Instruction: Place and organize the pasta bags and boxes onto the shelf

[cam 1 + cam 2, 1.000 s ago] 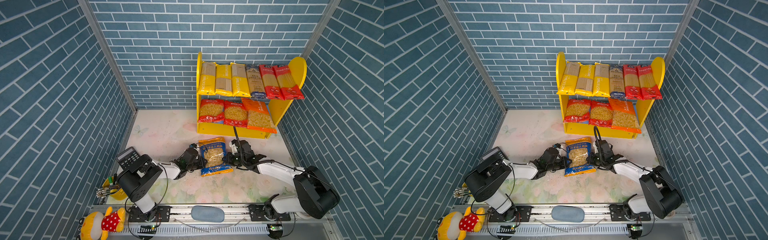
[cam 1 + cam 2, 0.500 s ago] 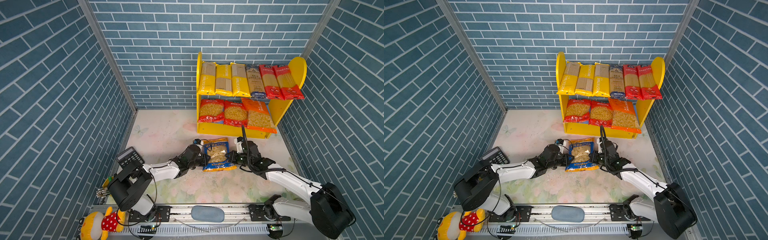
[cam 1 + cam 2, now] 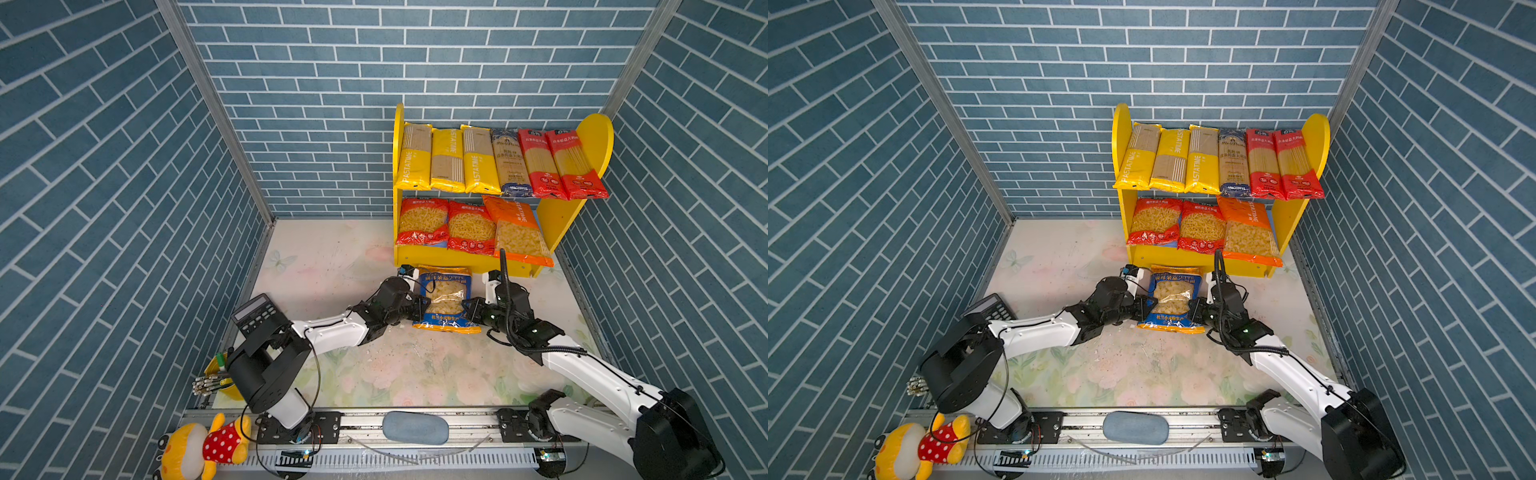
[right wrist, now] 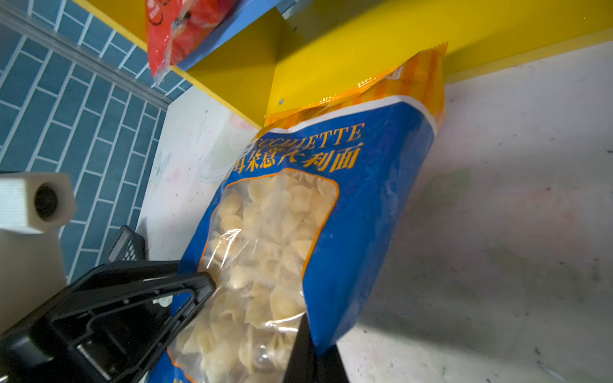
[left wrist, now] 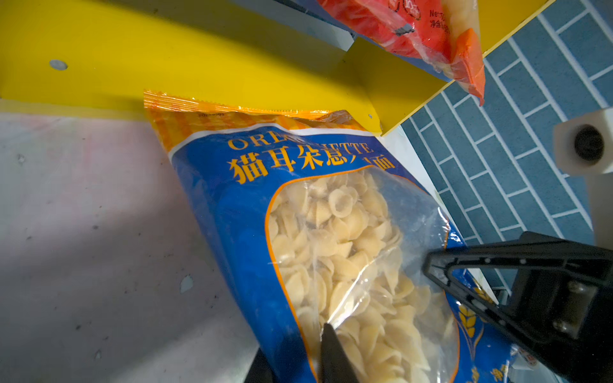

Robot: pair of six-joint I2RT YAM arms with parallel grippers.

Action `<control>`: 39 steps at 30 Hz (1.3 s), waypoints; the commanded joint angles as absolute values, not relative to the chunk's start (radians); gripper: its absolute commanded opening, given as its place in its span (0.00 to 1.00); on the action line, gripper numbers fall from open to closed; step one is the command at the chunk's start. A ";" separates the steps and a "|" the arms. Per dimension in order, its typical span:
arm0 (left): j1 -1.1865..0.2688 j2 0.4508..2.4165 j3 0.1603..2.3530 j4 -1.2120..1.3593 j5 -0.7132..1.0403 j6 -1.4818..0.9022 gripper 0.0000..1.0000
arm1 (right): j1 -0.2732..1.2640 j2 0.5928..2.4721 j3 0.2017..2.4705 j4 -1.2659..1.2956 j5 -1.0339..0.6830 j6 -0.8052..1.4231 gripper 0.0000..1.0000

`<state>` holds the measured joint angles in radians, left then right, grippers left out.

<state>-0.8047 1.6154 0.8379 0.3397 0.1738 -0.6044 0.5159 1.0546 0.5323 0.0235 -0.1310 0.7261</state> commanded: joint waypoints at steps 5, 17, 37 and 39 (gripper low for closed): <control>-0.811 1.760 1.053 0.439 0.142 -0.464 0.00 | 0.397 1.126 0.545 0.253 -0.029 0.643 0.00; -0.801 2.060 1.289 0.464 0.026 -0.437 0.00 | 0.291 1.439 0.678 0.444 -0.007 0.620 0.00; -0.801 2.189 1.385 0.458 0.079 -0.744 0.00 | 0.288 1.174 0.451 0.166 -0.097 0.800 0.50; -0.801 2.197 1.408 0.444 0.081 -0.745 0.00 | 0.288 1.158 0.444 0.144 -0.154 0.854 0.53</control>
<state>-0.7994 2.1830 1.3529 0.4118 0.0761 -0.7174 0.2913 1.1889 0.4637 0.2218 -0.0837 0.7715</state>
